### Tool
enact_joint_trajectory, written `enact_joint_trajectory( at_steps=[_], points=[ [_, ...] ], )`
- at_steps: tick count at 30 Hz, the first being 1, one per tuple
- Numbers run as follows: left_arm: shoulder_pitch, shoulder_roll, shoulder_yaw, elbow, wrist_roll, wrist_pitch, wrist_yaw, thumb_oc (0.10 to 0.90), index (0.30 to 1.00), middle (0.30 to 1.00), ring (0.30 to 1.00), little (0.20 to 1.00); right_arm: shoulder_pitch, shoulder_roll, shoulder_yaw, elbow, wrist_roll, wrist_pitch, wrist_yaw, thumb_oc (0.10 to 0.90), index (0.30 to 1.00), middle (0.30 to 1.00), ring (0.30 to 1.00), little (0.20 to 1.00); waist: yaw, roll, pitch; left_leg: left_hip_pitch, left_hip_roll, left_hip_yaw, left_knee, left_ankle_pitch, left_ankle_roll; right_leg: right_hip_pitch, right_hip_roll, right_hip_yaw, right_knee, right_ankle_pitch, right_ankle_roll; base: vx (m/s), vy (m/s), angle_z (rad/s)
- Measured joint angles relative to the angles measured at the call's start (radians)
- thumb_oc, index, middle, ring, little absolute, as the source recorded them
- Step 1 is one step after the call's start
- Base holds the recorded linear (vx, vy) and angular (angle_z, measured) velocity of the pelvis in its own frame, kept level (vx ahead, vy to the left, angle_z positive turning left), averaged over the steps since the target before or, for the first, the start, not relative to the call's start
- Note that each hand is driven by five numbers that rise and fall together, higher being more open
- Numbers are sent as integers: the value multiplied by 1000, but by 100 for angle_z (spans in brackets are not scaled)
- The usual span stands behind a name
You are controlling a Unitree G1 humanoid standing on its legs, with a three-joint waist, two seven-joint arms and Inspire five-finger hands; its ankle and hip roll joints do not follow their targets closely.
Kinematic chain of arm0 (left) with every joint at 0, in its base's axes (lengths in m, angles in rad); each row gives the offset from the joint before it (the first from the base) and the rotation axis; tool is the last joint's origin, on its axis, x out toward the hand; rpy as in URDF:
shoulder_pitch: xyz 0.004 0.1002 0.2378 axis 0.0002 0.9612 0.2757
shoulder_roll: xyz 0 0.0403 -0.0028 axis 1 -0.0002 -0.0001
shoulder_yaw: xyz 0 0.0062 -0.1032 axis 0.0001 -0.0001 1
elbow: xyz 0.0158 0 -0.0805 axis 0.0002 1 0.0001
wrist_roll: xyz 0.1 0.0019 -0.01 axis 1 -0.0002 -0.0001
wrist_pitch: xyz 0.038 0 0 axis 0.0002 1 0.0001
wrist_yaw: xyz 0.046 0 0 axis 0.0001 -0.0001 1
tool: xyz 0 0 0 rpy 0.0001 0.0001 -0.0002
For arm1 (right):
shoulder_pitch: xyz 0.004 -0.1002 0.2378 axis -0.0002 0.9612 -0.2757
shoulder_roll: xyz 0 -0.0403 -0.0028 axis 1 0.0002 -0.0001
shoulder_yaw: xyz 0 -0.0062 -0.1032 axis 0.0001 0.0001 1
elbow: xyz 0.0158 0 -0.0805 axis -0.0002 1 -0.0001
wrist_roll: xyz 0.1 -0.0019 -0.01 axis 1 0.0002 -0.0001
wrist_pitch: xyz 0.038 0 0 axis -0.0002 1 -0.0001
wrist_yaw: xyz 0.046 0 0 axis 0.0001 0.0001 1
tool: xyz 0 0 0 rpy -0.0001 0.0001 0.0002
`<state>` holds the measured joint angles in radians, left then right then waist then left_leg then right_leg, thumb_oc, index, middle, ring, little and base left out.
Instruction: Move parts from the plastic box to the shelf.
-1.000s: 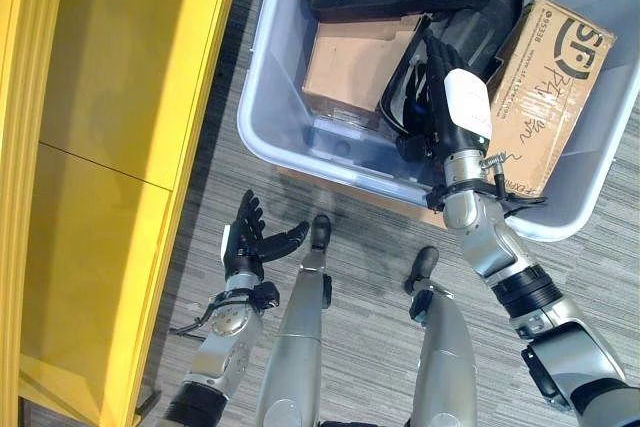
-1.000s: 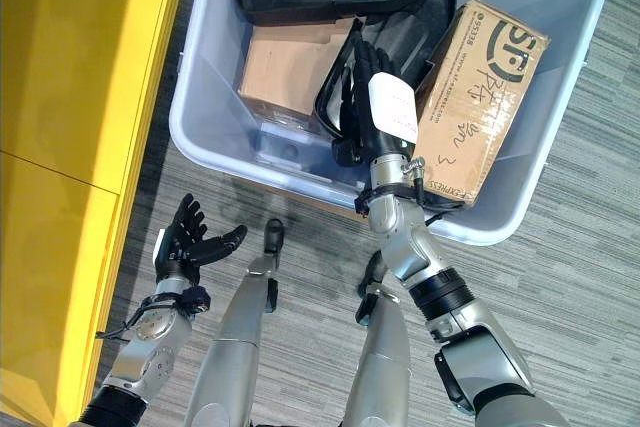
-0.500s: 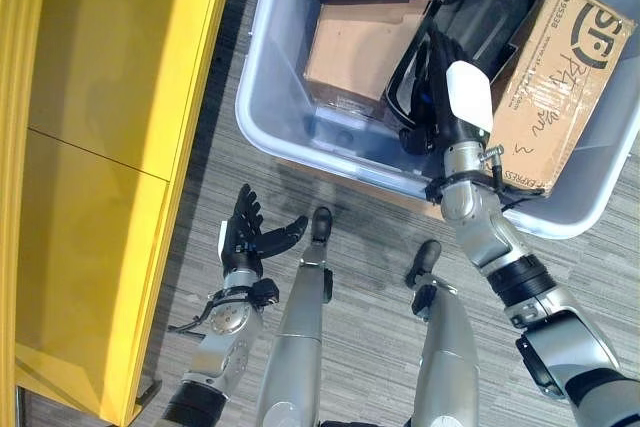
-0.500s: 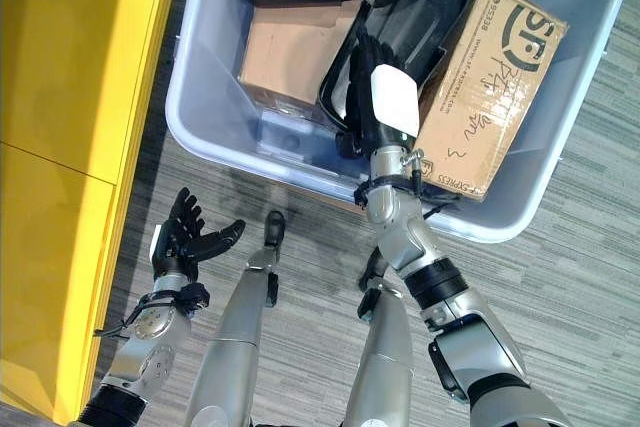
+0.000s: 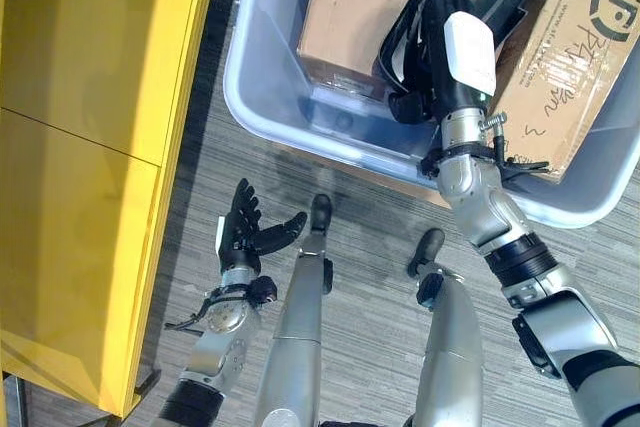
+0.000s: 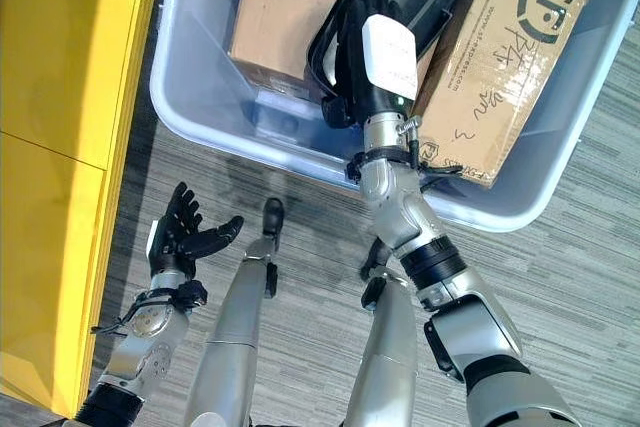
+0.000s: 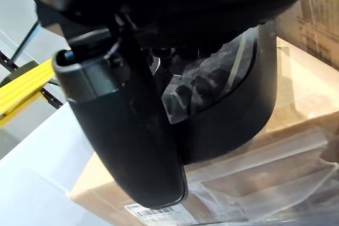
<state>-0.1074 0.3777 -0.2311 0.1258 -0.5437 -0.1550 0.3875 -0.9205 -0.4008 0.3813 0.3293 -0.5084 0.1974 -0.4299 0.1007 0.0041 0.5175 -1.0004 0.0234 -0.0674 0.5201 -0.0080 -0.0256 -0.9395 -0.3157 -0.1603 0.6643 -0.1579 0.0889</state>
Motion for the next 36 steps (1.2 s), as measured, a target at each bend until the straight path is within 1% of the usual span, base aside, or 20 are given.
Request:
enact_joint_trajectory(
  at_steps=[3,5,8,9,10,12,13,14,15,17,24,31,32,33,36],
  points=[
    [1,1,0,-6,0,-3,0,900,1000,1000,1000,1000,-6,0,0,7,1,-2,0,900,1000,1000,1000,1000,-3,-1,-1,-12,-3,-1,8,0,0,-14,-3,3,11,-3,-1,-1,-2,1],
    [0,1,0,-18,-1,-5,0,900,1000,1000,1000,1000,-33,0,0,26,1,-21,-1,900,1000,1000,1000,1000,-7,-1,-2,-32,-6,-1,16,0,-1,-35,-7,4,21,-6,-2,33,-18,1],
    [0,0,-3,-20,-3,-5,0,900,1000,1000,1000,1000,-56,3,2,51,2,-29,-27,900,1000,1000,1000,1000,-6,-1,-2,-47,-8,1,25,-5,-2,-49,-10,5,33,-13,-1,0,-2,2],
    [-1,1,-3,-17,-3,-5,1,900,1000,1000,1000,1000,-57,5,2,59,3,-30,-31,900,1000,1000,1000,1000,-5,-1,-2,-48,-9,2,26,2,-12,-51,-11,8,35,-12,-3,-68,25,0],
    [0,1,0,-19,-3,-5,1,900,1000,1000,1000,1000,-59,6,6,63,4,-31,-36,900,1000,1000,1000,1000,-6,-1,-2,-46,-8,3,24,-10,-2,-50,-11,8,37,-16,-2,61,-32,0],
    [-1,1,0,-21,-3,-6,2,900,1000,1000,1000,1000,-59,13,11,72,4,-33,-41,900,1000,1000,1000,1000,-8,0,-2,-42,-8,4,25,-7,-4,-49,-12,9,41,-18,-1,32,-11,0],
    [-1,1,0,-24,-3,-6,2,900,1000,1000,1000,1000,-59,16,12,74,5,-34,-42,525,476,476,476,476,-8,0,-3,-42,-9,4,26,-5,-9,-50,-12,10,43,-19,-1,0,0,0],
    [-2,1,-1,-28,-3,-6,2,900,1000,1000,1000,1000,-61,23,12,83,10,-36,-48,400,300,300,300,300,-9,0,-3,-42,-8,3,28,-7,-12,-51,-13,10,48,-24,-5,61,-22,3],
    [-4,1,-1,-29,-4,-6,2,900,1000,1000,1000,1000,-64,29,13,94,19,-37,-50,400,300,300,300,300,-9,0,-3,-40,-7,1,31,-13,-8,-51,-13,9,56,-32,-6,2,4,4],
    [-3,1,-3,-30,-4,-6,2,900,1000,1000,1000,1000,-65,42,14,114,20,-38,-72,400,300,300,300,300,-8,1,-4,-34,-7,-1,33,-13,-14,-49,-13,9,65,-38,-8,0,2,2],
    [-5,1,-2,-30,-4,-6,9,900,1000,1000,1000,1000,-67,40,19,125,18,-39,-130,400,300,300,300,300,-8,2,-5,-35,-8,-1,35,-13,-14,-51,-13,11,69,-39,-10,0,0,0],
    [-5,1,-5,-30,-4,-6,19,900,1000,1000,1000,1000,-70,41,44,157,1,-42,-143,400,300,300,300,300,-5,2,-23,-35,-8,0,33,-13,-14,-51,-13,12,67,-39,-11,-10,3,0],
    [-7,1,-9,-30,-4,-7,20,900,1000,1000,1000,1000,-69,39,47,158,-1,-42,-141,400,300,300,300,300,-3,3,-28,-38,-8,0,34,-4,-23,-53,-13,11,65,-36,-11,0,0,0],
    [-4,1,-10,-32,-4,-7,20,900,1000,1000,1000,1000,-66,39,50,159,-2,-42,-143,400,300,300,300,300,-5,3,-30,-35,-7,-1,33,-17,-15,-49,-13,10,66,-41,-6,68,-44,1],
    [-4,1,-20,-32,-4,-7,22,900,1000,1000,1000,1000,-61,39,56,159,-3,-42,-146,400,300,300,300,300,-1,3,-32,-29,-7,2,30,-17,-14,-46,-13,12,65,-41,-6,0,0,0]
  ],
)
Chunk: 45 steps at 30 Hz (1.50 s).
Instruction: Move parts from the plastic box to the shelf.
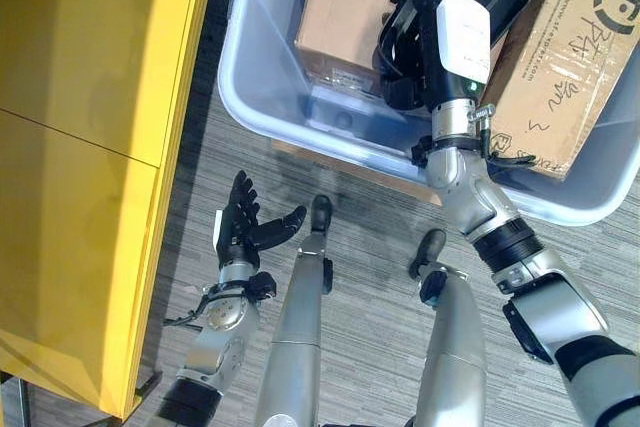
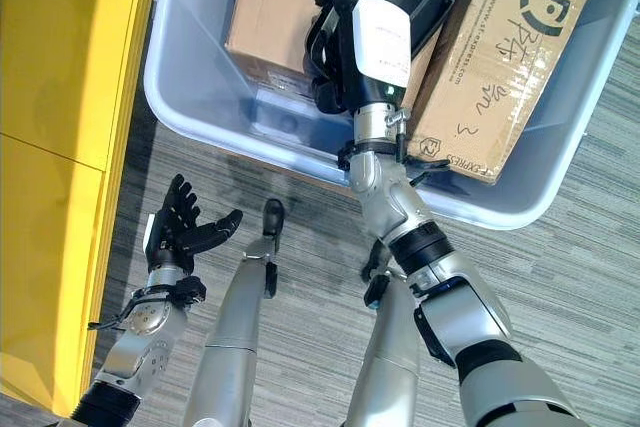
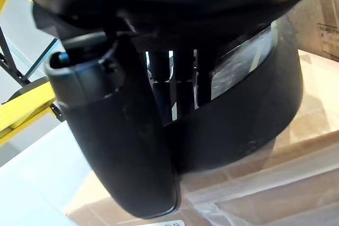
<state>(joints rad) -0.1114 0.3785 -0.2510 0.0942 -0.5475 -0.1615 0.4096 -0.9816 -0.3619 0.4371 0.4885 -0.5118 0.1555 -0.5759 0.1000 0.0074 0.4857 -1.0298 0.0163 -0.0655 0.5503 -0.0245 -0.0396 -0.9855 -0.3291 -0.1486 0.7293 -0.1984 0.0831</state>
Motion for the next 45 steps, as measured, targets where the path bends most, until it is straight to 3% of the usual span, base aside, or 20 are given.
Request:
enact_joint_trajectory(
  at_steps=[14,28,38,45],
  points=[
    [-9,0,-24,12,0,0,0,900,1000,1000,1000,1000,43,8,-3,30,-22,3,14,400,300,300,300,300,21,2,-12,48,-1,-3,-30,16,-13,46,0,-10,-20,2,6,-17,-9,1],
    [-5,0,-24,15,1,0,-5,900,1000,1000,1000,1000,105,-1,-21,18,-27,4,49,400,300,300,300,300,13,0,-10,93,1,-14,-53,15,-9,104,4,-28,-53,1,8,-19,-17,1],
    [-3,0,-18,19,1,1,-7,900,1000,1000,1000,1000,249,-29,-34,-70,-39,13,80,400,300,300,300,300,2,-22,1,160,7,-11,-69,14,-7,181,15,-32,-91,12,12,-8,-12,-2],
    [7,0,-14,26,1,5,-19,900,1000,1000,1000,1000,379,-45,-36,-97,-115,5,92,400,300,300,300,300,4,-37,21,236,19,1,-94,13,-5,251,26,-29,-129,27,16,-11,-22,-6]
  ],
)
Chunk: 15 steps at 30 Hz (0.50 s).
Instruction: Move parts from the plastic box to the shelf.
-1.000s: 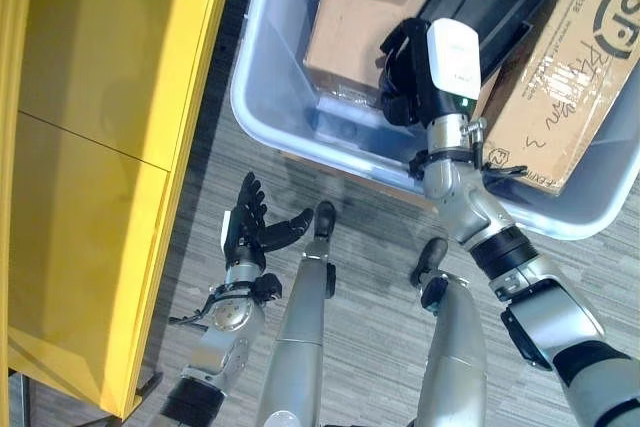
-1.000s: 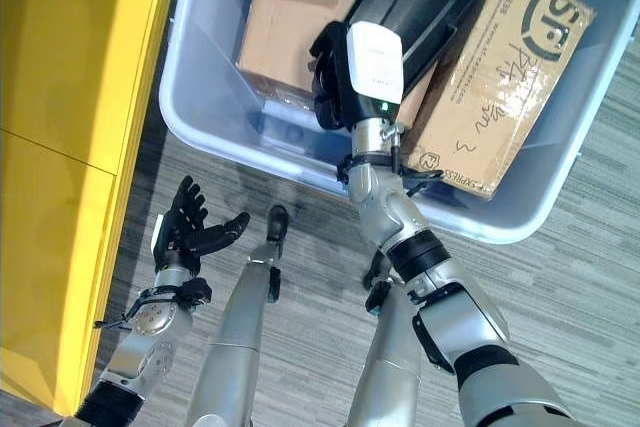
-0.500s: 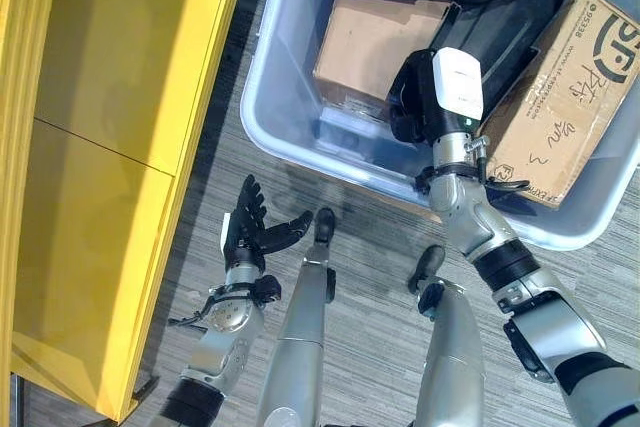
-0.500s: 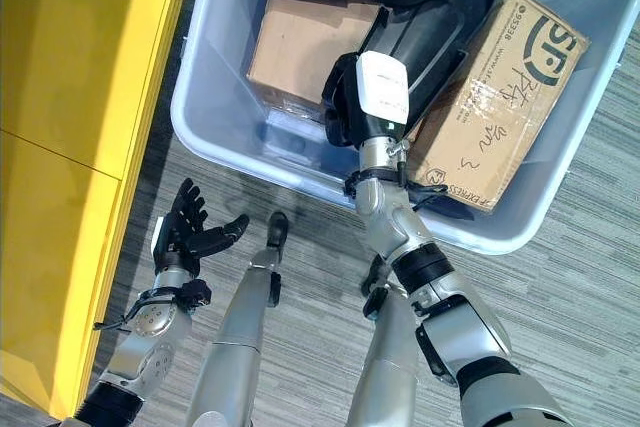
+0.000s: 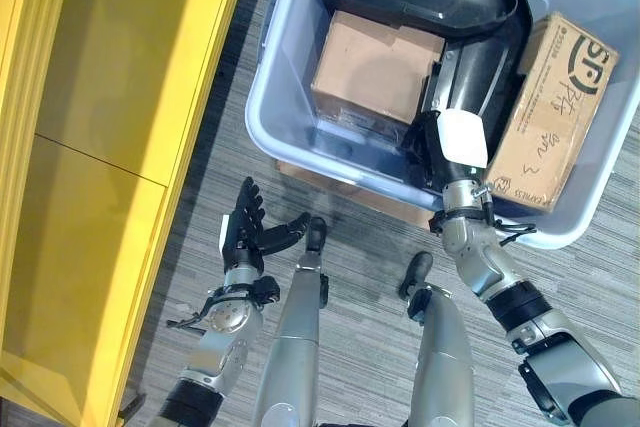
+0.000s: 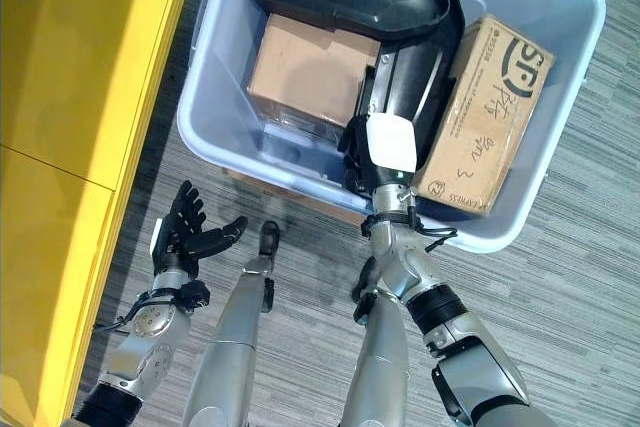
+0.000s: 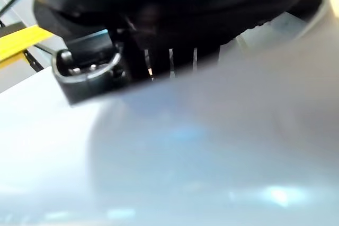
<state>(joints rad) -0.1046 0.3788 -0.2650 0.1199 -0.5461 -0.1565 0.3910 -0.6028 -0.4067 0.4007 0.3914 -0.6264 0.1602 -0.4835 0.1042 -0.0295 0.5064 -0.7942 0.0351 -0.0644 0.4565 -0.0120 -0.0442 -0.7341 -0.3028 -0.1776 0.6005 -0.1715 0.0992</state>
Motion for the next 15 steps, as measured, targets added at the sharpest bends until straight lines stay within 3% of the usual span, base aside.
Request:
enact_joint_trajectory(
  at_steps=[7,15],
  points=[
    [12,0,14,23,2,6,-11,900,1000,1000,1000,1000,121,-3,0,-84,-2,-36,41,400,300,300,300,300,-1,-8,5,109,14,11,-42,1,-1,111,19,0,-69,24,5,2,-19,-6],
    [47,0,42,38,3,12,-33,900,1000,1000,1000,1000,236,-50,-47,-151,-3,-48,72,400,300,300,300,300,-32,-17,12,229,41,39,-97,4,-2,233,52,11,-167,68,10,3,-7,-15]
  ],
)
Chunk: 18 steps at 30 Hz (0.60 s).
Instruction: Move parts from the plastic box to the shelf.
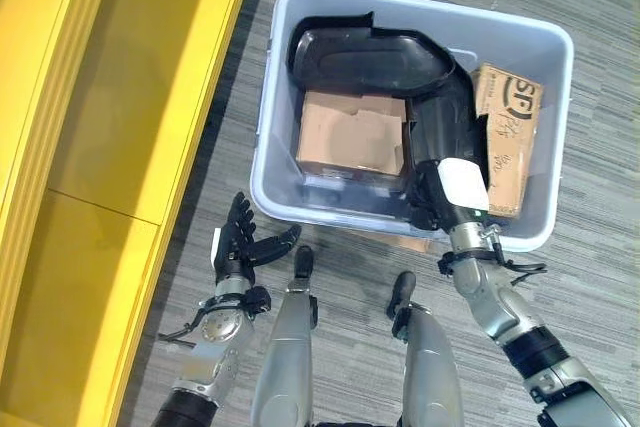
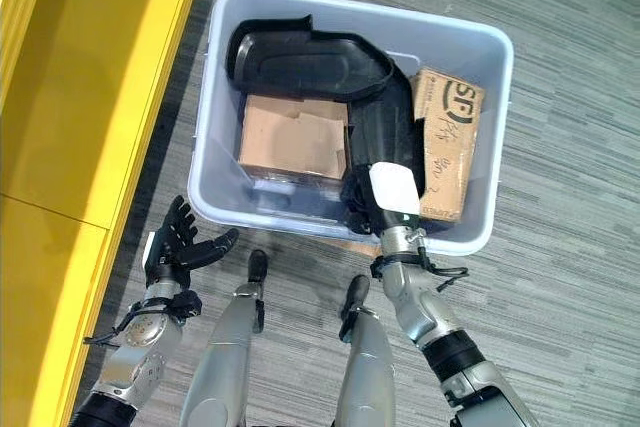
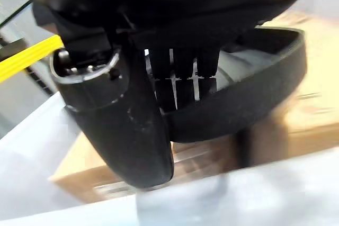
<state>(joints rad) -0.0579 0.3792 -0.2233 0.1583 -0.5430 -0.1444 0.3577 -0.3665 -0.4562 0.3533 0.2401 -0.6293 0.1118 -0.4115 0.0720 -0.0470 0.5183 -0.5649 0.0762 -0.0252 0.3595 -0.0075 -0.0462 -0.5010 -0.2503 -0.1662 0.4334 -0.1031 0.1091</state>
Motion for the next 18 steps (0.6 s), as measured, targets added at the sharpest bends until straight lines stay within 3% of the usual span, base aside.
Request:
enact_joint_trajectory(
  at_steps=[6,18],
  points=[
    [28,-1,39,9,1,15,-15,900,1000,1000,1000,1000,76,-34,-74,-46,2,-3,8,400,300,300,300,300,-37,-1,0,69,23,34,-51,10,-2,59,26,21,-80,41,0,11,5,-19],
    [77,-2,67,39,1,36,-23,900,1000,1000,1000,1000,133,-48,-186,-133,5,-15,9,400,300,300,300,300,-47,1,0,181,34,76,-111,14,-6,144,38,48,-142,60,1,9,-2,-9]
  ],
)
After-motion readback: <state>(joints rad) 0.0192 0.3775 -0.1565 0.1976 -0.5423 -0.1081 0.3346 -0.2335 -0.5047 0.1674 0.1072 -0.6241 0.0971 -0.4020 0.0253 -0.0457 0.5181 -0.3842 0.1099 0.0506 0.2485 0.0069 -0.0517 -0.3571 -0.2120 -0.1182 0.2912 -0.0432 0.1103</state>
